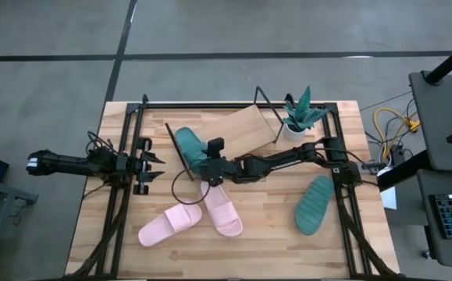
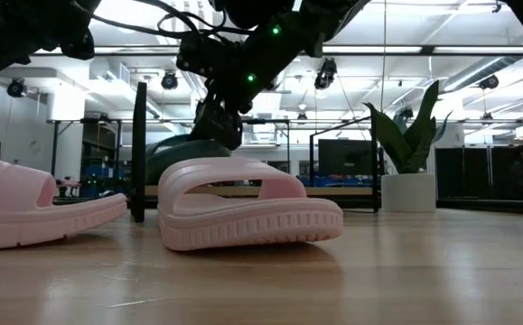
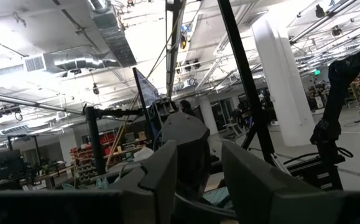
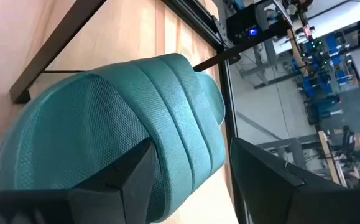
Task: Pick and place slides into the shelf
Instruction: Put the left green slide on the shelf, then put the green slide on the shelf
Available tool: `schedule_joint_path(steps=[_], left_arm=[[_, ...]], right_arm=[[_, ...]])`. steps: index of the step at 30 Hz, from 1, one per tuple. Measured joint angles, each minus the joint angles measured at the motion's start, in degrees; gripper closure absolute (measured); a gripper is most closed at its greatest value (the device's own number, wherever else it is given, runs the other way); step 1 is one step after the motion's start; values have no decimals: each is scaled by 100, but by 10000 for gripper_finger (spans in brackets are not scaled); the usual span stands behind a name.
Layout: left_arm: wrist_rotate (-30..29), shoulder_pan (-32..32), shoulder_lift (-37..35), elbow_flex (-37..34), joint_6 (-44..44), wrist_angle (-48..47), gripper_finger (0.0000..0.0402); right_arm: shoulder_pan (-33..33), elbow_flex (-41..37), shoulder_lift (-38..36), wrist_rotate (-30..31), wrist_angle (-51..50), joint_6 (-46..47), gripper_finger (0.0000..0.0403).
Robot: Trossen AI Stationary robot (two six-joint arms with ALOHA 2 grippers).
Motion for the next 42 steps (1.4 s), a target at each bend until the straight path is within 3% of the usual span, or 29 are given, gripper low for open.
schedule_joint_path(steps=[5,11,22,32,42], left_arm=[[0,-2,40,0,0,-8,288],[0,0,46,0,0,2,288],[0,-1,56,0,0,-1,288],[0,-2,64,0,0,7,288],[-2,-1,59,0,0,10,288]], right_arm=[[15,48,0,-50,-263,67,202],[17,310,-4,-887,-677,518,202],[87,608,-52,-830,-1105,562,202],[373,1217,-946,-678,-3616,1740,202],[826,1213,-1945,-691,-6512,4466,202]])
